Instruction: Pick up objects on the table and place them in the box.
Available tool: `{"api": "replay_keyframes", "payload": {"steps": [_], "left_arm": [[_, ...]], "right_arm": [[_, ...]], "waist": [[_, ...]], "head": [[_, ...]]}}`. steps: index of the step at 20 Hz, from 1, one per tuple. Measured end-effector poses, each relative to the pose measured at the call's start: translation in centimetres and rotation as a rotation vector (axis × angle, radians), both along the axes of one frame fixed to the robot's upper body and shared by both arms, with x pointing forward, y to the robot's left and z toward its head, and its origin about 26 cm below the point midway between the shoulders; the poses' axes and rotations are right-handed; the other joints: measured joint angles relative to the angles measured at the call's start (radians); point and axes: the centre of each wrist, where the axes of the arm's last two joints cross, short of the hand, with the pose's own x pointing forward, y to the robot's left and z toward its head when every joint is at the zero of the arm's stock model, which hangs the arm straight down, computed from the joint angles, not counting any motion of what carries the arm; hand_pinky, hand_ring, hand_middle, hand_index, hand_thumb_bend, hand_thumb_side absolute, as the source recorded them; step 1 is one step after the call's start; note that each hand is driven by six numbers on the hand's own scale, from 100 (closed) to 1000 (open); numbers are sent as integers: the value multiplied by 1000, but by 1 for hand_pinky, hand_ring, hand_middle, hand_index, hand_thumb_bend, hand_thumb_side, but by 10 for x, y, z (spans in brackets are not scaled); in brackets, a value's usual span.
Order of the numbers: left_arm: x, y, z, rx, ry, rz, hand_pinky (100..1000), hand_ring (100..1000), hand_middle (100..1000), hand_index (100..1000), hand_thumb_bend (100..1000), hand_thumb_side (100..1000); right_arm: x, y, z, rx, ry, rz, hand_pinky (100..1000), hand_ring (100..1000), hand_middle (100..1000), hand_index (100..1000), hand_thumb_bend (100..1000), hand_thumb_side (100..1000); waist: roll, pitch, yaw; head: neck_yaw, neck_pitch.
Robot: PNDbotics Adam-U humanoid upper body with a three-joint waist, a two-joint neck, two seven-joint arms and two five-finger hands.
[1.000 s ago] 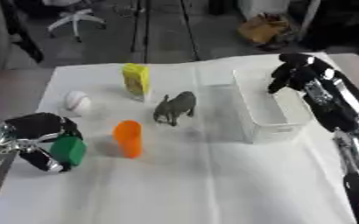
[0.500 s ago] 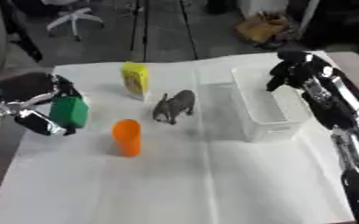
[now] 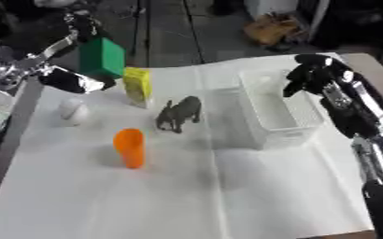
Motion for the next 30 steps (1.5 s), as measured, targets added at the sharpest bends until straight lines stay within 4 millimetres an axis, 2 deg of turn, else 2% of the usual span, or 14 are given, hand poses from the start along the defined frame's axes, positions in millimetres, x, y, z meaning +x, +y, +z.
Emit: {"api": "replay_keyframes", "payload": {"steps": [3, 6, 10, 13, 15, 21, 27, 28, 29, 30], "left_arm": [[4, -18, -5, -39, -10, 8, 584, 481, 406, 491, 457, 321], [7, -25, -14, -69, -20, 24, 575, 483, 416, 498, 459, 325], [11, -40, -3, -149, -70, 47, 573, 492, 429, 510, 482, 342], [14, -43, 1, -191, -106, 83, 576, 505, 447, 529, 512, 354], [15, -45, 5, -211, -140, 102, 575, 506, 447, 529, 511, 353], [22, -46, 10, -268, -224, 155, 575, 512, 463, 548, 519, 359], [30, -56, 10, -294, -285, 172, 578, 519, 477, 566, 518, 373], [31, -58, 8, -293, -288, 173, 580, 524, 491, 583, 534, 412], [32, -57, 7, -292, -289, 178, 580, 524, 491, 583, 534, 412], [33, -57, 6, -289, -289, 183, 588, 536, 507, 602, 569, 458]], "right_arm": [[-1, 4, 5, 9, -22, 14, 587, 591, 630, 854, 101, 647], [-2, 7, 12, 13, -46, 27, 591, 594, 633, 855, 115, 629], [-1, 19, 32, 15, -123, 79, 593, 595, 633, 855, 121, 621], [-1, 28, 45, 10, -166, 114, 593, 594, 632, 856, 121, 625], [-1, 32, 51, 3, -179, 133, 592, 594, 631, 856, 121, 625], [2, 42, 60, -5, -194, 172, 593, 594, 629, 855, 124, 625], [2, 51, 71, -9, -216, 220, 595, 596, 631, 856, 133, 615], [2, 52, 71, -9, -215, 224, 599, 599, 633, 856, 148, 598], [2, 54, 74, -8, -222, 234, 599, 599, 633, 856, 148, 598], [2, 57, 77, -5, -234, 247, 601, 600, 634, 856, 155, 590]], "waist": [[0, 1, -13], [0, 2, -25], [0, 50, -94], [2, 66, -119], [13, 82, -142], [45, 104, -187], [65, 110, -234], [67, 110, -235], [70, 111, -245], [73, 111, -264]], "head": [[2, -10], [3, -21], [21, -62], [31, -88], [33, -104], [37, -139], [55, -158], [57, -160], [61, -164], [66, -166]]}}
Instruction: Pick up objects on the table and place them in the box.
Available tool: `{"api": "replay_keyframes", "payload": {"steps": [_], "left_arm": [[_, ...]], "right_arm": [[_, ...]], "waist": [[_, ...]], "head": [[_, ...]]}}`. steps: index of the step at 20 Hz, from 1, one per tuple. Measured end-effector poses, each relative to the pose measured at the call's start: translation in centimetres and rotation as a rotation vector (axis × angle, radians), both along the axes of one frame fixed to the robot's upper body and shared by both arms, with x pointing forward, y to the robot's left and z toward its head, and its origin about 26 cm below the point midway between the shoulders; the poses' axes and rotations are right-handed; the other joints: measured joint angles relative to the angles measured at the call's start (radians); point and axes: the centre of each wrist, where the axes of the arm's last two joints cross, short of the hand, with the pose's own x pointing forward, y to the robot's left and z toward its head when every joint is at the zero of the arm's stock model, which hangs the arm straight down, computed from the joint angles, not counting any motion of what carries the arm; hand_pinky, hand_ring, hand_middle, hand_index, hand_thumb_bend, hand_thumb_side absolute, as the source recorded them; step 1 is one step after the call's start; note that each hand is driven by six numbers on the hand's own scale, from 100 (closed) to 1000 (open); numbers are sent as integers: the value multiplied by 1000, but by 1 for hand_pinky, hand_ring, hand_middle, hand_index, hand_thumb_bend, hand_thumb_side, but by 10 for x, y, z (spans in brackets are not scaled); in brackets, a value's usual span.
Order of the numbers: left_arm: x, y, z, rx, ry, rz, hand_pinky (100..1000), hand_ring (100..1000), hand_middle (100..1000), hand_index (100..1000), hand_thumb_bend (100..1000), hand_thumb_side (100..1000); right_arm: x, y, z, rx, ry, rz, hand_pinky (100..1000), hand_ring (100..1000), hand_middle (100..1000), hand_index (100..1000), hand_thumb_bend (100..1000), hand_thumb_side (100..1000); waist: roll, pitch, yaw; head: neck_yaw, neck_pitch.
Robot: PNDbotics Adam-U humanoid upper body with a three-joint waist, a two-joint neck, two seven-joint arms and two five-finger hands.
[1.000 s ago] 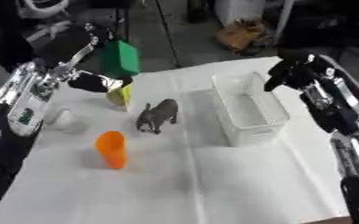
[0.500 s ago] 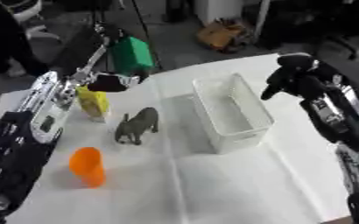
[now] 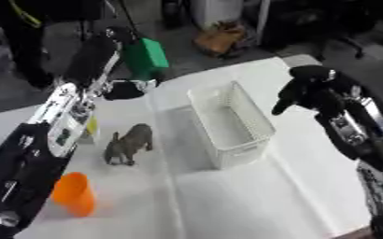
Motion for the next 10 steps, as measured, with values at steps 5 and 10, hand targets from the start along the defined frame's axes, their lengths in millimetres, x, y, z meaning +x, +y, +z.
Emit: {"api": "replay_keyframes", "payload": {"steps": [5, 10], "left_arm": [[1, -17, -6, 21, 18, -35, 593, 548, 527, 623, 555, 526], [-2, -32, -18, 44, 55, -101, 600, 564, 546, 644, 562, 598]], "right_arm": [[-3, 11, 12, 8, -32, 65, 603, 601, 634, 856, 165, 579], [-7, 18, 20, 5, -63, 102, 590, 599, 633, 856, 180, 569]], "waist": [[15, 3, -40], [15, 7, -57]], "head": [[21, -8], [29, -8]]}}
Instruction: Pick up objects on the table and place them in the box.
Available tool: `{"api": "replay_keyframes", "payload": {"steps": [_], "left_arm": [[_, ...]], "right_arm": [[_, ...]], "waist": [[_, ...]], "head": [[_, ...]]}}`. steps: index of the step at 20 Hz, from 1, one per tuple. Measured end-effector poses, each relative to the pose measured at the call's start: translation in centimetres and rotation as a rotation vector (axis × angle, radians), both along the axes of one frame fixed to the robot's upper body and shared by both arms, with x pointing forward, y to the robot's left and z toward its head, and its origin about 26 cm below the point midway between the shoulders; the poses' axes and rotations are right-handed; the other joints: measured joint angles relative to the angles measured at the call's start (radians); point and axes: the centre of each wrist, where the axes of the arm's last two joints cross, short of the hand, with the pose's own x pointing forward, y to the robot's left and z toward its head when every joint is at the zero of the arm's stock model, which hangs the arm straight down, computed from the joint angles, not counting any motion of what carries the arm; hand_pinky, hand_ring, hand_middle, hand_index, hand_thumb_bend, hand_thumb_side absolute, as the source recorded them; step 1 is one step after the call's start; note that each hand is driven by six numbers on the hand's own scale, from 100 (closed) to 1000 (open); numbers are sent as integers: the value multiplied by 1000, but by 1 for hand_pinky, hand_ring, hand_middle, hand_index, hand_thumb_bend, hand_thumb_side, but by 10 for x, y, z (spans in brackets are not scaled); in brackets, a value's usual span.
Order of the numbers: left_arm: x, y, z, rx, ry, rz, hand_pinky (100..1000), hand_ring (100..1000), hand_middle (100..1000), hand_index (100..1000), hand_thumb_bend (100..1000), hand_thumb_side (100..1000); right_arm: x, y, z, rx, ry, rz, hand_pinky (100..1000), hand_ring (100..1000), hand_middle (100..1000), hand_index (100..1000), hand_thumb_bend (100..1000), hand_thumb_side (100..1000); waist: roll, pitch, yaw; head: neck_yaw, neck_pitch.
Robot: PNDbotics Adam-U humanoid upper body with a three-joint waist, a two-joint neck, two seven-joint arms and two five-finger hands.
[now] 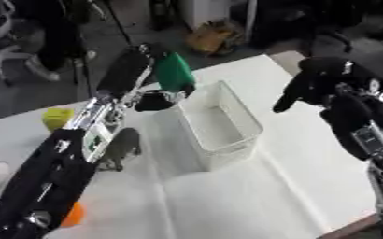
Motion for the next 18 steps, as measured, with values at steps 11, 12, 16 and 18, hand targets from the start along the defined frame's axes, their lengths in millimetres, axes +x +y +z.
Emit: {"api": "replay_keyframes", "payload": {"steps": [11, 12, 16, 18], "left_arm": [[-2, -9, -31, 112, 58, -23, 608, 581, 569, 669, 593, 632], [-3, -10, -32, 113, 57, -24, 606, 580, 570, 670, 600, 634], [-6, -14, -25, 67, 9, -43, 598, 586, 597, 693, 613, 676], [-9, -16, -18, 31, -31, -67, 599, 589, 619, 709, 654, 693]], "right_arm": [[-3, 6, 4, 1, -17, 39, 592, 599, 632, 857, 184, 569], [-3, 6, 5, 1, -19, 40, 592, 599, 632, 857, 184, 569], [-2, 8, 6, -2, -25, 50, 594, 599, 633, 857, 188, 565], [-2, 8, 6, -2, -24, 54, 595, 600, 633, 857, 191, 563]], "waist": [[0, 4, -3], [0, 5, -4], [0, 5, -9], [0, 5, -11]], "head": [[0, 0], [0, 0], [0, 0], [0, 0]]}}
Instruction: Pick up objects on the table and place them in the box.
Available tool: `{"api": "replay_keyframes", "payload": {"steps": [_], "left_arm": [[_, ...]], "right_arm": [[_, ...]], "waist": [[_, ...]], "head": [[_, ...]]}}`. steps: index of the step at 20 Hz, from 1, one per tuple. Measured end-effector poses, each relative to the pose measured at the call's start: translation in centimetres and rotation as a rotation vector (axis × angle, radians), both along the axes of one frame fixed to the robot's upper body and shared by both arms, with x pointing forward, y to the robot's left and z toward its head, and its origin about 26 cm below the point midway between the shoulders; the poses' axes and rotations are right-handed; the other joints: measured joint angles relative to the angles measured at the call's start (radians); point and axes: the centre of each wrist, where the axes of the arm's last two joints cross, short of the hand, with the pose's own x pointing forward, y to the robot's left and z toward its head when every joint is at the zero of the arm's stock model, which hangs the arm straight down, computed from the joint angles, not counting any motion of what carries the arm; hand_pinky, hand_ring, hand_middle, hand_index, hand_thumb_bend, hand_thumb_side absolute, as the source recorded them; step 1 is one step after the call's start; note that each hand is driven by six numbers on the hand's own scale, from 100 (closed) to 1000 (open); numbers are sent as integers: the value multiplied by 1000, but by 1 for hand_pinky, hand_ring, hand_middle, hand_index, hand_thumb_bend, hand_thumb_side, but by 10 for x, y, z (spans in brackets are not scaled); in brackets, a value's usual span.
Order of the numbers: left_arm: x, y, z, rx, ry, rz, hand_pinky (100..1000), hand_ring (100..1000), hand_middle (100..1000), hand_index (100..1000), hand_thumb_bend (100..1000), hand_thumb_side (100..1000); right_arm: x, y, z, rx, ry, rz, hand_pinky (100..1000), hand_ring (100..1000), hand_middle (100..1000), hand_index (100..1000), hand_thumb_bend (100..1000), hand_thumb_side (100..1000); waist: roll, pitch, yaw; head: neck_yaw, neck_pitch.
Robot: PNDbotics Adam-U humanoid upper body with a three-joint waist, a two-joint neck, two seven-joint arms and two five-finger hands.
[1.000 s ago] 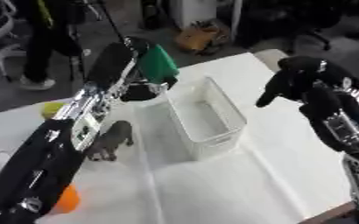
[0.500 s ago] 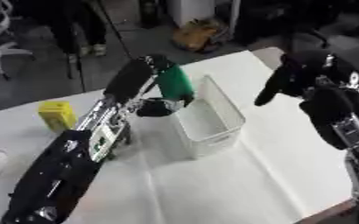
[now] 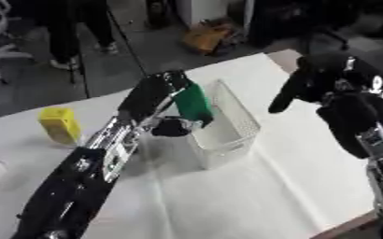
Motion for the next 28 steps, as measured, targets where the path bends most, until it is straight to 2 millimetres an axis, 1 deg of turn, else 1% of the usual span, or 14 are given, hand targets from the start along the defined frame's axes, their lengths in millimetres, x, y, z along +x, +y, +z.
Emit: {"api": "replay_keyframes", "payload": {"steps": [3, 8, 11, 15, 18, 20, 21, 22, 24, 25, 26, 27, 28], "left_arm": [[-3, -2, 4, -39, -47, -32, 602, 595, 659, 730, 677, 694], [-2, -3, -4, -46, -89, -39, 605, 602, 679, 738, 697, 695], [-2, -6, -9, -34, -94, -33, 623, 640, 757, 779, 766, 684], [-1, -5, -13, -27, -94, -18, 618, 635, 755, 773, 740, 696], [-1, 0, -17, -64, -84, 7, 617, 635, 758, 776, 744, 697], [2, 10, -15, -119, -68, 42, 614, 632, 762, 778, 740, 712], [3, 17, -13, -153, -48, 66, 625, 654, 776, 778, 697, 764], [5, 26, -11, -186, -13, 95, 625, 654, 776, 778, 697, 764], [9, 54, -2, -250, 68, 171, 624, 656, 783, 790, 685, 782], [10, 69, 5, -278, 100, 207, 623, 659, 787, 796, 674, 808], [10, 82, 12, -306, 126, 233, 623, 659, 787, 796, 674, 808], [8, 92, 19, -334, 146, 249, 641, 693, 815, 825, 641, 888], [6, 102, 23, -361, 170, 264, 641, 693, 815, 825, 641, 888]], "right_arm": [[0, 0, 1, 1, -2, 6, 595, 599, 633, 857, 192, 562], [0, 1, 2, 3, -8, 15, 595, 600, 633, 857, 194, 561], [0, 2, 2, 3, -7, 17, 595, 599, 633, 857, 195, 561], [0, 2, 2, 3, -7, 18, 595, 599, 633, 855, 193, 564], [0, 1, 1, 3, -5, 16, 595, 599, 633, 856, 194, 565], [0, 0, -1, 5, 4, 10, 595, 599, 633, 857, 193, 565], [-1, -1, -3, 5, 8, 6, 595, 598, 632, 857, 193, 566], [-1, -3, -5, 6, 15, 0, 595, 598, 632, 857, 193, 566], [-2, -6, -8, 10, 25, -16, 594, 598, 632, 857, 192, 567], [-2, -7, -9, 12, 28, -23, 594, 598, 632, 857, 192, 568], [-2, -8, -10, 13, 31, -30, 594, 598, 632, 857, 192, 568], [-3, -10, -11, 13, 33, -38, 592, 596, 631, 858, 187, 574], [-3, -12, -13, 14, 39, -50, 592, 596, 631, 858, 187, 574]], "waist": [[0, 0, -3], [0, 0, -10], [0, 0, -11], [0, 0, -11], [0, 0, 8], [0, 0, 24], [0, 0, 34], [0, 0, 54], [0, -1, 93], [-1, -1, 106], [-1, -1, 116], [-1, -1, 127], [-1, -1, 147]], "head": [[0, 0], [3, 0], [4, 0], [3, 0], [-1, 0], [-8, 1], [-12, 2], [-17, 7], [-29, 17], [-35, 21], [-41, 27], [-47, 29], [-55, 33]]}}
